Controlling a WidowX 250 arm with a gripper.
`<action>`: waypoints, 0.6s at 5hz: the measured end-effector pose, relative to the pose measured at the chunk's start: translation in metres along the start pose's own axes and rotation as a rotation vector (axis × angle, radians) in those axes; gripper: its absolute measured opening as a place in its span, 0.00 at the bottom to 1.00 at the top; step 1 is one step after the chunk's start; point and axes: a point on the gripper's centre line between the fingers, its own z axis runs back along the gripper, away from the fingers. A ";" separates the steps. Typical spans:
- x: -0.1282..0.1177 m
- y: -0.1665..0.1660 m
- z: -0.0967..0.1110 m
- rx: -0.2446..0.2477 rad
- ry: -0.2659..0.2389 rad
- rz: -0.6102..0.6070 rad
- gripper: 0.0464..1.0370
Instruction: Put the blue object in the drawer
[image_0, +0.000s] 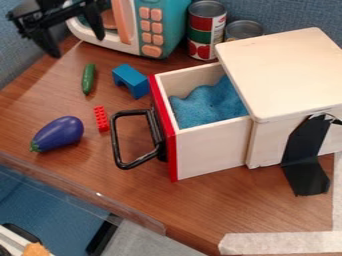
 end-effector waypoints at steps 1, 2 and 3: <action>0.023 -0.007 -0.004 -0.032 -0.071 0.207 0.96; 0.042 -0.007 -0.012 -0.034 -0.142 0.389 0.96; 0.053 -0.014 -0.026 0.007 -0.166 0.486 0.96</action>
